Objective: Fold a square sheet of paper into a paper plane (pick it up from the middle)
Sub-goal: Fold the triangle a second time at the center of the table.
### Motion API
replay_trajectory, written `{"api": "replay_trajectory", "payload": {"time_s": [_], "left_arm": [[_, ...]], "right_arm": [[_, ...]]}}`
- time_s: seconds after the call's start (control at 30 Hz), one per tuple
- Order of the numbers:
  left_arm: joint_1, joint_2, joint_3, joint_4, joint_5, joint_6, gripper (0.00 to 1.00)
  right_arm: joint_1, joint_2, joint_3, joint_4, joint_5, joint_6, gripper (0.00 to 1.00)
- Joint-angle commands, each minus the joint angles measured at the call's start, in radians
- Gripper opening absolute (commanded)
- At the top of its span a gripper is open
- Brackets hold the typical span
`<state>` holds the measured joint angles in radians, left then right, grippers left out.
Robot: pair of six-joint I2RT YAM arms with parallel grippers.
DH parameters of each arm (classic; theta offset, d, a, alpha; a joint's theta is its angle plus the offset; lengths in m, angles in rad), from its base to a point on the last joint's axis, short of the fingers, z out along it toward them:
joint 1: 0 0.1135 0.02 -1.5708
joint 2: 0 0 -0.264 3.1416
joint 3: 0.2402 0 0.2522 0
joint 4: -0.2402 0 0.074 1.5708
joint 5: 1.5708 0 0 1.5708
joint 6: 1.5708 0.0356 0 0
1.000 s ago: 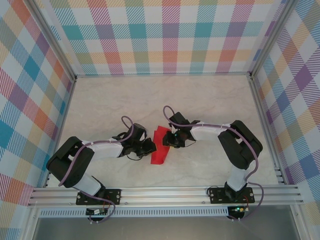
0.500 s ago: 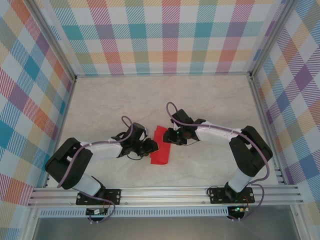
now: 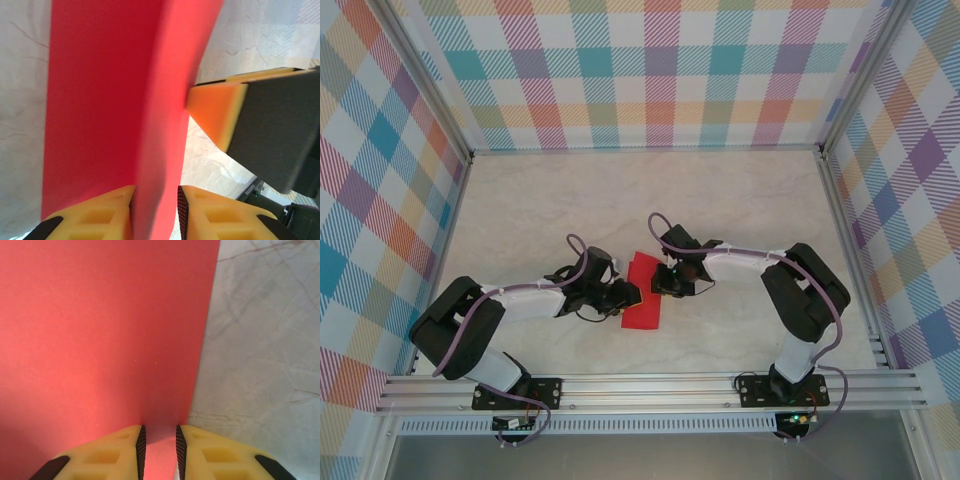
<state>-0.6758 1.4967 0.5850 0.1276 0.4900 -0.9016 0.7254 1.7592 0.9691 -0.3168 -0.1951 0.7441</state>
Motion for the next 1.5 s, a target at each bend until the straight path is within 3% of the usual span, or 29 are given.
{"api": "replay_trajectory", "payload": {"time_s": [0.0,0.13,0.27,0.5,0.63,0.8,1.47], "left_arm": [[-0.013,-0.022,0.004,0.032,0.035,-0.012,0.3],[-0.02,-0.027,0.014,0.029,0.039,-0.014,0.3],[-0.027,-0.021,0.025,-0.019,-0.003,-0.001,0.22],[-0.029,-0.043,0.024,-0.068,-0.163,-0.003,0.08],[-0.03,-0.109,0.016,-0.09,-0.28,0.006,0.06],[-0.03,-0.18,0.002,-0.081,-0.332,0.026,0.06],[-0.078,0.049,0.048,0.098,-0.194,0.01,0.1]], "right_arm": [[-0.001,0.023,0.024,-0.031,-0.009,-0.007,0.21],[-0.001,0.005,0.016,-0.036,-0.016,-0.014,0.19],[-0.001,-0.069,0.001,-0.018,-0.046,-0.022,0.19],[-0.001,-0.14,-0.013,-0.007,-0.047,-0.022,0.19],[-0.001,-0.162,-0.016,0.013,-0.045,-0.02,0.19],[-0.001,-0.17,-0.027,0.052,-0.08,-0.011,0.19],[-0.001,-0.117,-0.05,-0.01,-0.055,-0.004,0.18]]}}
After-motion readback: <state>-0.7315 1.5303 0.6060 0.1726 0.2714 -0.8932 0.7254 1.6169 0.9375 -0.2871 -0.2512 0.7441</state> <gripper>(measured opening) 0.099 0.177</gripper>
